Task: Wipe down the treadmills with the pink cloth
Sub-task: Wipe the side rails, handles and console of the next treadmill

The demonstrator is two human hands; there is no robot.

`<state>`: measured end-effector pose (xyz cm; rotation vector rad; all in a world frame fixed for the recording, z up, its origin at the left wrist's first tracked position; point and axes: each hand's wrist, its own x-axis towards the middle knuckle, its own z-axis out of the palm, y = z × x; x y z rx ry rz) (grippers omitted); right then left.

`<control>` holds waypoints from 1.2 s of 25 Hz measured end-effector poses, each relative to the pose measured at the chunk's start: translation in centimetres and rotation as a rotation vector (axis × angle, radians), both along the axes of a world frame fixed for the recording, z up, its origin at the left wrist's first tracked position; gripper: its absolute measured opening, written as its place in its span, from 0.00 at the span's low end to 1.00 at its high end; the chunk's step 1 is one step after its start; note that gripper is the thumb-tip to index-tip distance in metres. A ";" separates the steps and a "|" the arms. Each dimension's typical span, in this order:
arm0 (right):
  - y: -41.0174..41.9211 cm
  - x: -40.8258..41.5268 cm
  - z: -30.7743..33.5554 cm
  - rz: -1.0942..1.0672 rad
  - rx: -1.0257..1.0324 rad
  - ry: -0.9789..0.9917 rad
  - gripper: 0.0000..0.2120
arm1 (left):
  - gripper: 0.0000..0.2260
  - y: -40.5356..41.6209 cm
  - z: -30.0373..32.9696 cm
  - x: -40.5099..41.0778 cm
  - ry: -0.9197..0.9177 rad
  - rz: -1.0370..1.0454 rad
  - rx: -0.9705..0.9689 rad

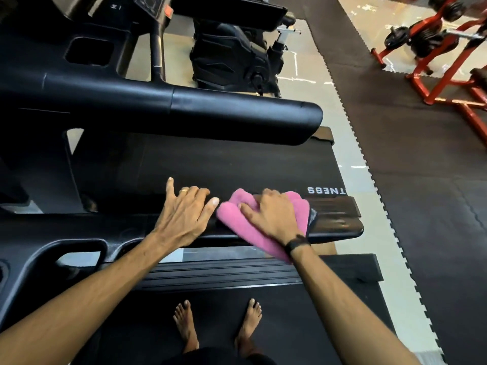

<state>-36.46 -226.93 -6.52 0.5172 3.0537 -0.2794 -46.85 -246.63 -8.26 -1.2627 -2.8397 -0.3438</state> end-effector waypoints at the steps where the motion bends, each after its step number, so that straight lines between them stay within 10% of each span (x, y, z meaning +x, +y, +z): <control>1: 0.6 2.3 0.2 0.070 -0.041 0.125 0.23 | 0.27 0.0 0.1 0.0 0.004 0.013 0.008; 10: 10.6 -1.6 -1.3 -0.187 -0.149 -0.482 0.29 | 0.31 0.5 0.4 1.0 0.034 0.308 -0.077; 18: 9.4 5.9 0.9 0.340 -0.192 0.099 0.23 | 0.29 0.5 0.2 1.8 0.030 0.382 0.018; 24: 10.6 -3.0 -1.0 0.015 -0.433 -0.667 0.34 | 0.21 0.4 0.4 1.9 0.110 0.348 0.189; 30: 3.8 -2.1 -0.5 0.328 -0.291 -0.174 0.22 | 0.20 0.0 0.4 1.5 0.101 0.306 0.137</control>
